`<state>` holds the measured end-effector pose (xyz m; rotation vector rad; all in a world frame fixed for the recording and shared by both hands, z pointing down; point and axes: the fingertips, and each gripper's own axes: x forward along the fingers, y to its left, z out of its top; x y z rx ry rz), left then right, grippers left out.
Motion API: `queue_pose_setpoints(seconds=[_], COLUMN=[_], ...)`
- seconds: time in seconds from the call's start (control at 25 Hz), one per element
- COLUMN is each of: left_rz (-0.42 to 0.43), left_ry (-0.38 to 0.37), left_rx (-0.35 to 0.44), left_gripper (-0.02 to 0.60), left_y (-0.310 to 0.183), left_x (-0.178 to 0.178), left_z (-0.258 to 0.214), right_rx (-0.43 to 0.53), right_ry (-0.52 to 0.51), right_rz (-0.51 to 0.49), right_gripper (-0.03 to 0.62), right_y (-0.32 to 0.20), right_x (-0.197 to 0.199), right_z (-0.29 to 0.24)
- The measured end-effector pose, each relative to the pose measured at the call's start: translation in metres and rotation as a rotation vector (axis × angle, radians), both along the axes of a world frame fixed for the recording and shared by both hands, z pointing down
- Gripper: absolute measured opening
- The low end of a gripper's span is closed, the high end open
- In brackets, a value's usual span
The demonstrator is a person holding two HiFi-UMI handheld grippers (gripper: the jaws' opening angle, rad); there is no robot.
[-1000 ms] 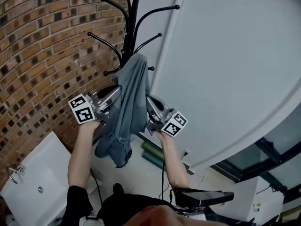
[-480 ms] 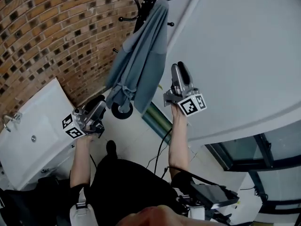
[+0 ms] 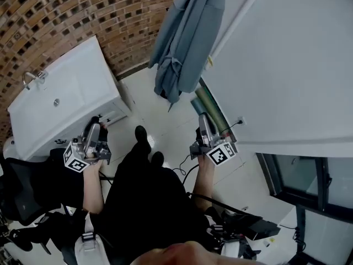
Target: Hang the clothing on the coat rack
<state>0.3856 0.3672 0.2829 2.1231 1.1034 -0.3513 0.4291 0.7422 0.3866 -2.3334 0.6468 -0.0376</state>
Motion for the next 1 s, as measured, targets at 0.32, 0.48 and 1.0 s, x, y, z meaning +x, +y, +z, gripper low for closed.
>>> queue_pose_setpoints(seconds=[0.32,0.48,1.0], left_rz=[0.027,0.097,0.27], left_ry=[0.178,0.255,0.278], left_rx=[0.2,0.175,0.127], left_gripper=[0.003,0.003,0.003], left_y=[0.026,0.032,-0.07], left_x=[-0.049,-0.071,-0.172], left_z=[-0.065,-0.079,-0.055], right_rx=[-0.11,-0.15,0.056], right_ry=[-0.008,0.058,0.084], right_rz=[-0.114,-0.097,-0.022], right_gripper=[0.003,0.002,0.001], right_y=[-0.054,-0.054,-0.196], right_x=[-0.067,-0.08,-0.204], right_z=[0.005,-0.02,-0.069])
